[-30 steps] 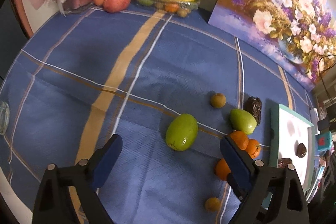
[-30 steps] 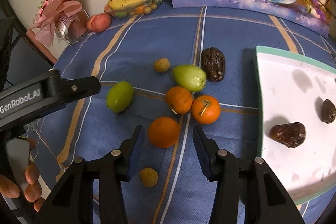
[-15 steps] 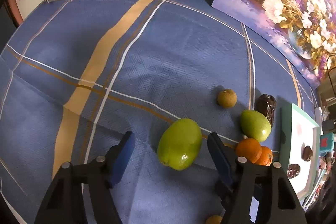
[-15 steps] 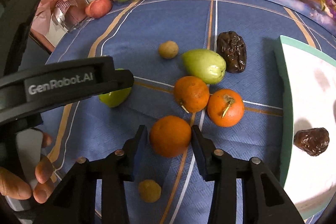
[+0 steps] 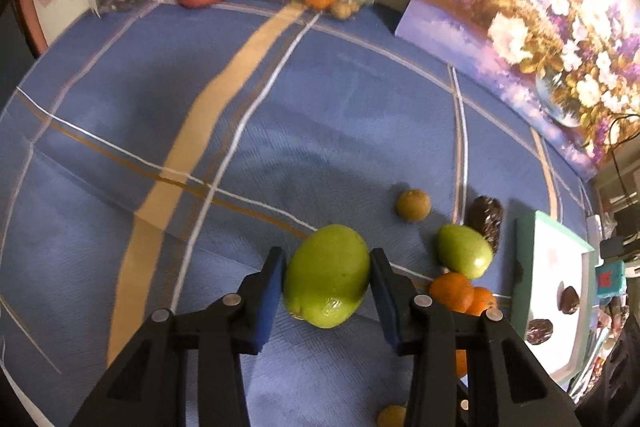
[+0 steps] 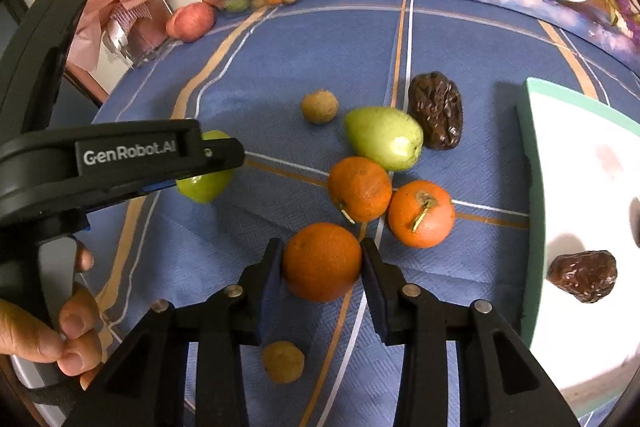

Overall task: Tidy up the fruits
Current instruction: 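Carry the green pear and the orange over the white tray with both tools, then lower the pear and orange into the tray and open both tools, then withdraw both open tools from the tray back toward the fruit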

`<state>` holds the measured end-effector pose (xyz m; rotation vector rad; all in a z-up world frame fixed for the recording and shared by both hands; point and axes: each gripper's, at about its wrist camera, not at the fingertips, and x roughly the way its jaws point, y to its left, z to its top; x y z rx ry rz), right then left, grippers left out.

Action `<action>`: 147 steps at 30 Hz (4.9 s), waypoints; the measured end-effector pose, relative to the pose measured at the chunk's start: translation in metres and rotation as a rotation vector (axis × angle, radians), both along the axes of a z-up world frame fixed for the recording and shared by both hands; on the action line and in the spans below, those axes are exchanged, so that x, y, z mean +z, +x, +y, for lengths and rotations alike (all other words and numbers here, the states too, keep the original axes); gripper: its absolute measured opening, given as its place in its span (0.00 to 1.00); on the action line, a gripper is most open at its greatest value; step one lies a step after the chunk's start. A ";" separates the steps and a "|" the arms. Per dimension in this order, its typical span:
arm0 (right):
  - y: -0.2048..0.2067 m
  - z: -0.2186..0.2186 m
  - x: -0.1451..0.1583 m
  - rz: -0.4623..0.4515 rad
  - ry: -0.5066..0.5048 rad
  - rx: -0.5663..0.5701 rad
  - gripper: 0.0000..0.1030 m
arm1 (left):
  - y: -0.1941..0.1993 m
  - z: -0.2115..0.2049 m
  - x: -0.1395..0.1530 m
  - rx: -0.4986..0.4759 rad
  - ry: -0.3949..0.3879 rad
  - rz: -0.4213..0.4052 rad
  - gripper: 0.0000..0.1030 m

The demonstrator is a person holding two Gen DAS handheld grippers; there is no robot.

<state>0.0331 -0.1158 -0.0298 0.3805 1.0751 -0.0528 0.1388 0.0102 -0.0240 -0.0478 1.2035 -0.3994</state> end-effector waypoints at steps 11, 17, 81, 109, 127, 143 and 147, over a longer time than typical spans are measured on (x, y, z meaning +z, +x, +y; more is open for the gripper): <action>-0.027 -0.015 0.039 -0.083 -0.006 -0.044 0.39 | -0.021 0.004 0.040 -0.004 -0.057 -0.072 0.44; -0.045 -0.026 0.050 -0.077 -0.030 -0.074 0.39 | -0.036 0.002 0.056 -0.013 -0.082 -0.100 0.44; -0.193 -0.229 0.041 0.002 -0.034 -0.601 0.39 | -0.187 -0.200 0.017 -0.519 0.097 -0.074 0.44; -0.174 -0.223 -0.010 0.177 -0.031 -0.543 0.40 | -0.187 -0.212 -0.018 -0.536 0.149 0.012 0.56; -0.174 -0.217 0.029 0.056 -0.110 -0.554 0.77 | -0.137 -0.155 0.020 -0.314 0.116 -0.070 0.96; -0.162 -0.183 0.045 -0.025 -0.175 -0.465 0.95 | -0.108 -0.103 0.035 -0.154 0.124 -0.132 1.00; -0.158 -0.172 0.048 -0.043 -0.180 -0.445 0.95 | -0.109 -0.096 0.035 -0.145 0.121 -0.132 1.00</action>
